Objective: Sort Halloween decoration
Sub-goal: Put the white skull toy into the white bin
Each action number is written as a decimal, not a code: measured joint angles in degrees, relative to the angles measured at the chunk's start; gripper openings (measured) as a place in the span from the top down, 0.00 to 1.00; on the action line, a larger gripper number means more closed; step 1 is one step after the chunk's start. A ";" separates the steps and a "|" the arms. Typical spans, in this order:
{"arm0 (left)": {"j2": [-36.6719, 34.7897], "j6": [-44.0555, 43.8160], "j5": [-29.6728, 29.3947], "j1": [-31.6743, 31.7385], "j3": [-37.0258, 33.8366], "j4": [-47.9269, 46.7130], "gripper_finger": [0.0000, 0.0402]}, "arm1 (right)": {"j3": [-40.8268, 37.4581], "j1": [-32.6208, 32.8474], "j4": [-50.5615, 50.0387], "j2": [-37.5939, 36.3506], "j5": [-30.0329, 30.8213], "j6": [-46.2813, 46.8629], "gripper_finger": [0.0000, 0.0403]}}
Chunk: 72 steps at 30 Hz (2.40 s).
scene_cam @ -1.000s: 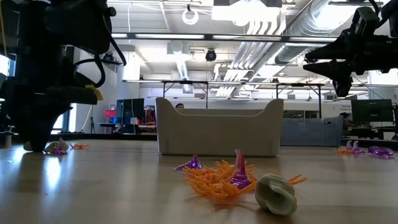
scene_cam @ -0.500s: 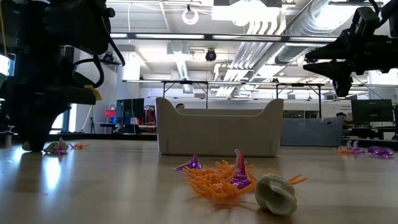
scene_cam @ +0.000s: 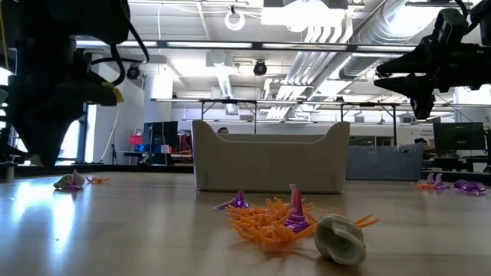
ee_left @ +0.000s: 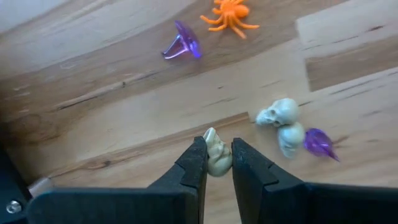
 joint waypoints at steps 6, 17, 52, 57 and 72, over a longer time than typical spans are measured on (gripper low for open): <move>-3.66 0.01 -0.75 0.00 0.00 0.22 0.90 | 0.02 0.00 0.00 0.00 0.00 0.00 0.69; -6.81 6.53 -5.84 2.89 5.90 0.47 0.90 | 0.02 0.02 0.00 0.00 -0.02 -0.02 0.69; 24.91 50.09 -2.92 14.70 38.89 9.26 0.90 | 0.00 0.00 0.00 0.00 -0.02 0.00 0.69; 29.15 51.63 0.73 15.52 39.26 10.47 0.90 | 0.02 0.02 0.00 0.06 0.00 0.00 0.69; 34.13 54.61 1.33 16.63 39.45 11.60 0.90 | 0.02 0.00 0.00 0.35 0.00 0.00 0.69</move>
